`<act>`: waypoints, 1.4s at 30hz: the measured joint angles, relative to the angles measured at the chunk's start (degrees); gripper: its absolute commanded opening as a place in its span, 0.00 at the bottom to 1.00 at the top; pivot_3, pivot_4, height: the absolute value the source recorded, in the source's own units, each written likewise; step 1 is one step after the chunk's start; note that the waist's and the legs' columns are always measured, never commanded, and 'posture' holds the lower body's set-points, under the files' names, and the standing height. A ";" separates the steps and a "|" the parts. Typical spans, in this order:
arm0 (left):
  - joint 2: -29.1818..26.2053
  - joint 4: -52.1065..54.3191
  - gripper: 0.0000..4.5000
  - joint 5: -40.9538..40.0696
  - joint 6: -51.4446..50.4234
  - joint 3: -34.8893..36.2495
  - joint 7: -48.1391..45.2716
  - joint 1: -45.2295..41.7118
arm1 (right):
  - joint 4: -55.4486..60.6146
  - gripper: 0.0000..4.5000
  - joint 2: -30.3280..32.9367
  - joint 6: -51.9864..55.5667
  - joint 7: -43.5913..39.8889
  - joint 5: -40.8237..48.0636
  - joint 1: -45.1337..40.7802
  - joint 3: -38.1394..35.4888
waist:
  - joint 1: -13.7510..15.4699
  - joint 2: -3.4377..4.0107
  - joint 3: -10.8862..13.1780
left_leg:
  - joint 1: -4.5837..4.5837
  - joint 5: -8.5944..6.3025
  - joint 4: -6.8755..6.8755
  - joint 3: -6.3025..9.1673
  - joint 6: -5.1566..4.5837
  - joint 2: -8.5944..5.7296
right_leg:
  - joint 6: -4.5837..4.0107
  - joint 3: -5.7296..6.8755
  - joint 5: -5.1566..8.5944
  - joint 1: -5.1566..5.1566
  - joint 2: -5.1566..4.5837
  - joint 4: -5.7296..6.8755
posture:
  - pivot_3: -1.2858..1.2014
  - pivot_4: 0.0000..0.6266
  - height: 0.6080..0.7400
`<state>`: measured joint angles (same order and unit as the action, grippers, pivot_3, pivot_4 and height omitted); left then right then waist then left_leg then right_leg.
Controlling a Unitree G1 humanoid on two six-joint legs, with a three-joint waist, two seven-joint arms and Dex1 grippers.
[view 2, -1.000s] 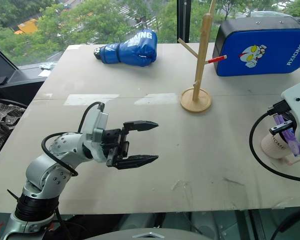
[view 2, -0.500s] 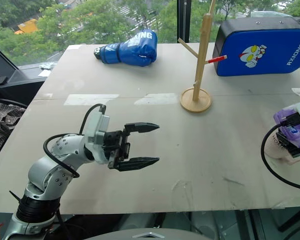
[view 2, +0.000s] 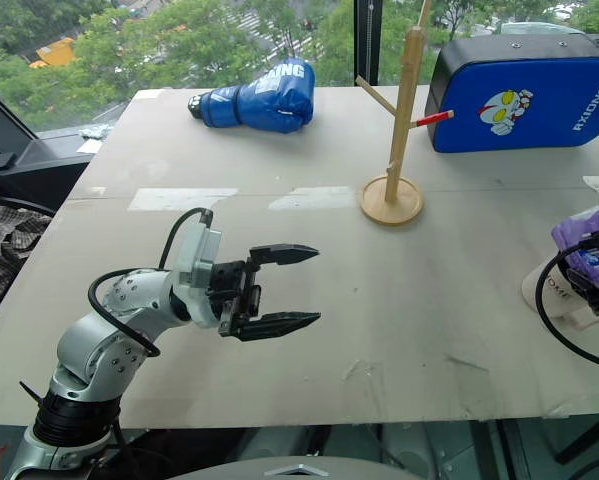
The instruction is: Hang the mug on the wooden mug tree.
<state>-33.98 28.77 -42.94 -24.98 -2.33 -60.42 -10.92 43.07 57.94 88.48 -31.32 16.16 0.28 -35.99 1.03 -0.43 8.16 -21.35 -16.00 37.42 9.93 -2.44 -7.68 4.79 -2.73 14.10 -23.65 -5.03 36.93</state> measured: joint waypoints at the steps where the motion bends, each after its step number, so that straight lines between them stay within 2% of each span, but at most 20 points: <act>1: 0.00 0.05 1.00 -0.01 -0.07 0.00 0.36 0.00 | -0.42 0.99 0.00 -0.01 -0.02 0.02 0.00 0.00 | -0.02 0.00 0.00 | 0.00 0.00 0.00 0.00 0.00 0.00 | 0.00 0.00 0.00 0.00 0.00 0.00 | 0.52 0.24 1.00; 18: 0.41 0.86 1.00 0.01 -0.36 -0.07 1.35 0.48 | -0.56 0.99 0.00 -0.11 -0.16 0.45 -0.07 0.01 | -0.01 0.00 0.00 | 0.00 0.00 0.00 0.00 0.00 0.00 | 0.00 0.00 0.00 0.00 0.00 0.00 | 0.52 0.24 1.00; 21: 0.66 1.05 1.00 0.02 -0.38 -0.57 1.76 0.42 | -0.33 0.81 0.00 -0.12 -0.09 0.48 -0.29 0.02 | -0.02 0.00 0.00 | 0.00 0.00 0.00 0.00 0.00 0.00 | 0.00 0.00 0.00 0.00 0.00 0.00 | 0.52 0.24 1.00; 24: 0.66 1.07 1.00 0.02 -0.44 -0.57 1.98 0.38 | -0.06 0.46 0.00 -0.13 0.34 0.46 -0.76 0.05 | -0.01 0.00 0.00 | 0.00 0.00 0.00 0.00 0.00 0.00 | 0.00 0.00 0.00 0.00 0.00 0.00 | 0.52 0.24 1.00; 25: 0.64 1.07 1.00 0.02 -0.47 -0.57 1.98 0.36 | 0.00 0.41 0.00 -0.16 0.43 0.44 -0.81 0.08 | -0.01 0.00 0.00 | 0.00 0.00 0.00 0.00 0.00 0.00 | 0.00 0.00 0.00 0.00 0.00 0.00 | 0.52 0.24 1.00; 28: 0.59 1.07 1.00 -0.01 -0.61 -0.56 1.99 0.14 | 0.77 0.41 0.00 -0.20 0.44 0.56 -1.20 0.35 | -0.02 0.00 0.00 | 0.00 0.00 0.00 0.00 0.00 0.00 | 0.00 0.00 0.00 0.00 0.00 0.00 | 0.52 0.24 1.00; 30: 0.58 1.15 1.00 -0.01 -0.75 -0.56 2.11 -0.01 | 0.96 0.31 0.00 -0.17 0.44 0.71 -1.56 0.37 | -0.02 0.00 0.00 | 0.00 0.00 0.00 0.00 0.00 0.00 | 0.00 0.00 0.00 0.00 0.00 0.00 | 0.52 0.24 1.00; 31: 0.57 1.40 1.00 -0.01 -0.86 -0.56 2.18 -0.01 | 0.97 0.24 -0.02 -0.12 0.44 0.87 -1.74 0.37 | -0.02 0.00 0.00 | 0.00 0.00 0.00 0.00 0.00 0.00 | 0.00 0.00 0.00 0.00 0.00 0.00 | 0.52 0.24 1.00; 33: 0.57 1.83 1.00 -0.03 -0.90 -0.56 2.18 -0.01 | 0.97 0.02 -0.16 -0.07 0.44 1.02 -1.99 0.37 | -0.01 0.00 0.00 | 0.00 0.00 0.00 0.00 0.00 0.00 | 0.00 0.00 0.00 0.00 0.00 0.00 | 0.52 0.24 1.00; 42: 0.51 1.80 1.00 0.03 -0.60 -0.54 1.43 0.46 | 1.57 0.01 -0.21 -0.22 0.54 1.04 -2.03 0.37 | -0.01 0.00 0.00 | 0.00 0.00 0.00 0.00 0.00 0.00 | 0.00 0.00 0.00 0.00 0.00 0.00 | 0.52 0.24 1.00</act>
<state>-33.47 30.57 -42.92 -25.58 -2.87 -59.00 -10.46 44.64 57.72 88.26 -30.78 17.20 -1.75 -35.62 1.02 -0.43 8.16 -21.35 -16.00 37.42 9.93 -2.44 -7.68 4.79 -2.73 14.10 -23.65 -5.03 36.93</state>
